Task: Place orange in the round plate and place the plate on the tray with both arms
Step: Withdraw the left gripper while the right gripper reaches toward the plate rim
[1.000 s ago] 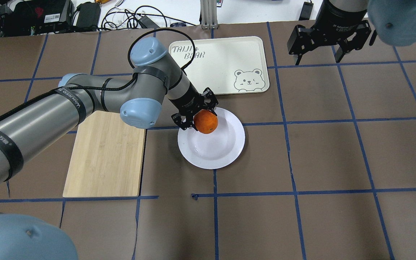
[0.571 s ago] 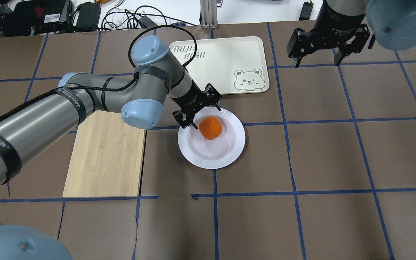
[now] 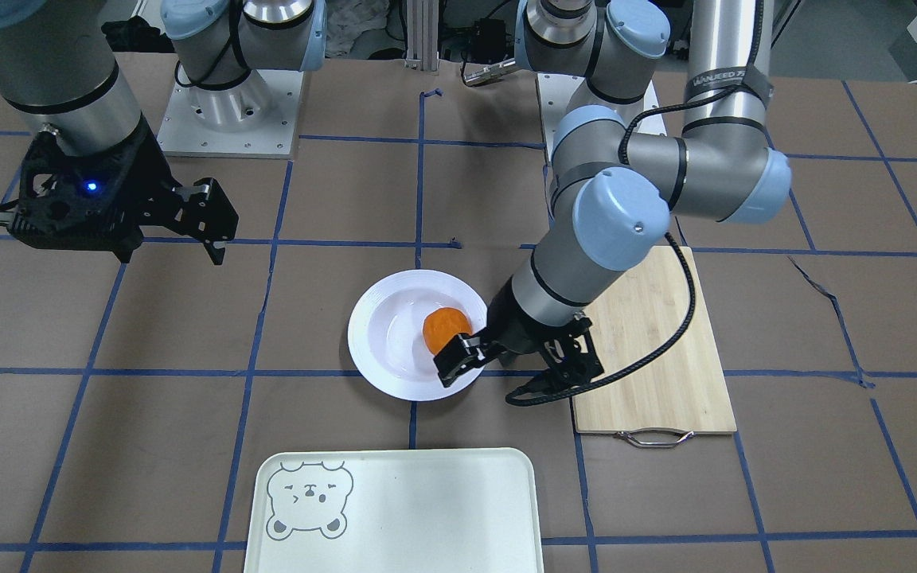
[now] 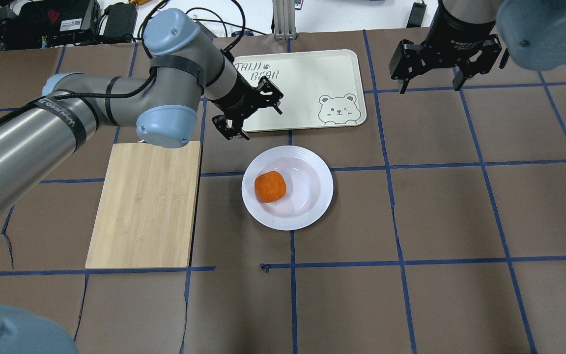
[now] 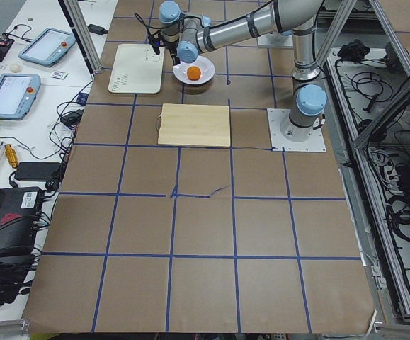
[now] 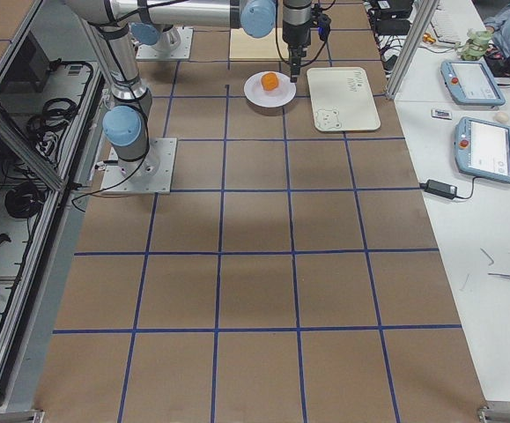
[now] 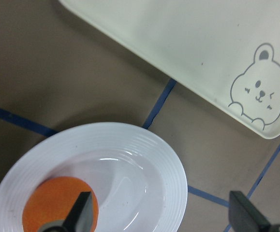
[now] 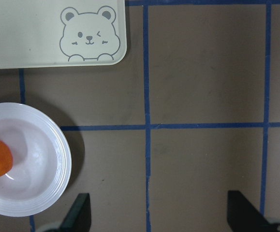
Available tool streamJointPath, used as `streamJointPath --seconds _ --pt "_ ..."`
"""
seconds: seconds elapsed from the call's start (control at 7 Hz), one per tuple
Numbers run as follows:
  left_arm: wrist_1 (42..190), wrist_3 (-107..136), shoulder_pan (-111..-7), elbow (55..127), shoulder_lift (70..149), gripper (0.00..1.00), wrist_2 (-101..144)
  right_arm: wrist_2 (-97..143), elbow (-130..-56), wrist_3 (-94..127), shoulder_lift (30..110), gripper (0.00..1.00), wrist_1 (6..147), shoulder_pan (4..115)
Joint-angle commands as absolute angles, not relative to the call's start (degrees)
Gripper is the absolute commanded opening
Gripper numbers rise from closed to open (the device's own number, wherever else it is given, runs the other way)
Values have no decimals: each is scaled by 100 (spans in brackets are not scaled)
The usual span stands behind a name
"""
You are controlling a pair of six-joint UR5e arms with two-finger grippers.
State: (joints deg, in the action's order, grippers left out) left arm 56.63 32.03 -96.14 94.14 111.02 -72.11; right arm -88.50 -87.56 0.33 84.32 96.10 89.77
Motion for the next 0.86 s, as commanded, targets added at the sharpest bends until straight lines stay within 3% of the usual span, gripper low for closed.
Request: streamJointPath --seconds 0.0,0.71 --pt "6229 2016 -9229 9273 10760 100 -8055 -8150 -9322 288 8133 100 10321 8974" --pt "7532 1494 -8703 9167 9555 100 -8753 -7216 -11431 1501 7482 100 13658 9403"
